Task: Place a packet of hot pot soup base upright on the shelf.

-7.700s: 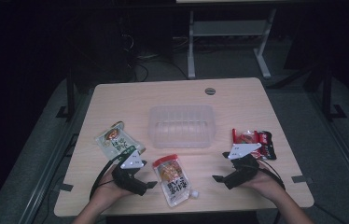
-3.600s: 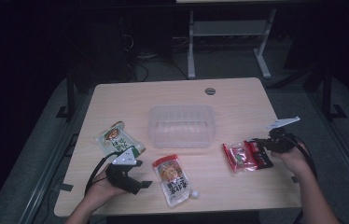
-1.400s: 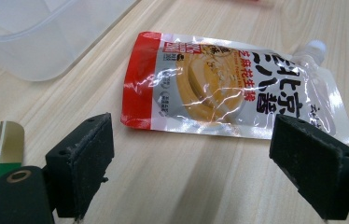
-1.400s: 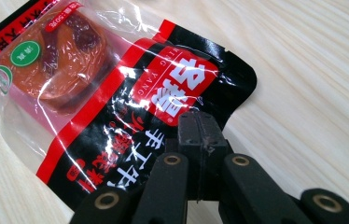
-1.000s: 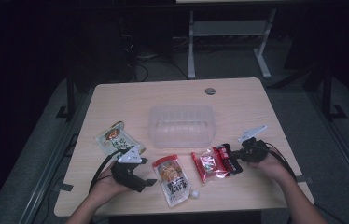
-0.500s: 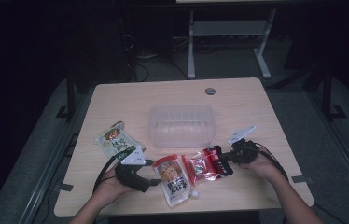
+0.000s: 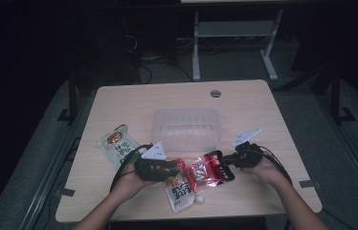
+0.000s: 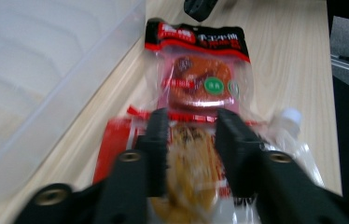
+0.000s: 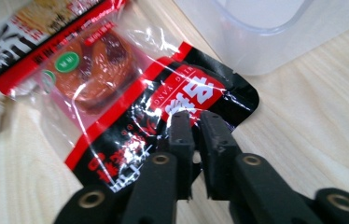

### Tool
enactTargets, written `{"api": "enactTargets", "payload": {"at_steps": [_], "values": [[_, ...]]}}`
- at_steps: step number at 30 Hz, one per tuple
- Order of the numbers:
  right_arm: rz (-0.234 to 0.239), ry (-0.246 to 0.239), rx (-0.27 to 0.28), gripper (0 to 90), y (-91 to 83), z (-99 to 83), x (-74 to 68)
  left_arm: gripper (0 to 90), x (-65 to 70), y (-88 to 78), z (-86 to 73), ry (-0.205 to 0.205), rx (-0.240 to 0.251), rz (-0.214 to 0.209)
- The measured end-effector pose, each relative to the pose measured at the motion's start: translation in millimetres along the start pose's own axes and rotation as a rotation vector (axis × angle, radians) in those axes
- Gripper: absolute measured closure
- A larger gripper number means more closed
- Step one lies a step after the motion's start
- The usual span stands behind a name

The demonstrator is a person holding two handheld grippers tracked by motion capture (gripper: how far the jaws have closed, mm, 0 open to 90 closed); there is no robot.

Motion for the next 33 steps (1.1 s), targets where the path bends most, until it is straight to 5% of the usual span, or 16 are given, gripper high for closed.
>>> {"api": "enactTargets", "payload": {"at_steps": [4,10,17,33], "values": [[-0.027,0.042,0.028,62.1,-10.0,0.6,1.7,89.4,1.5,14.8,8.0,0.006,-0.027,-0.019],[-0.077,0.118,0.054,42.1,-24.8,-5.9,0.8,89.7,8.4,37.9,6.6,0.013,-0.087,-0.046],[-0.099,0.124,0.069,33.5,-31.6,-11.3,-2.8,89.7,11.0,47.4,1.1,0.021,-0.117,-0.051],[-0.053,0.145,0.064,28.1,-23.5,-12.2,-3.0,89.9,9.3,56.5,-10.9,0.018,-0.171,-0.038]]}}
Point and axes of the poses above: each handheld gripper's, and its own axes: y roughly forward along the jaws, z roughly out of its top, x roughly to its right, the point moved 10 cm from there along y, roughly forward along the jaws, and after that the axes turned 2 degrees about -z, right-handed, at the moved point
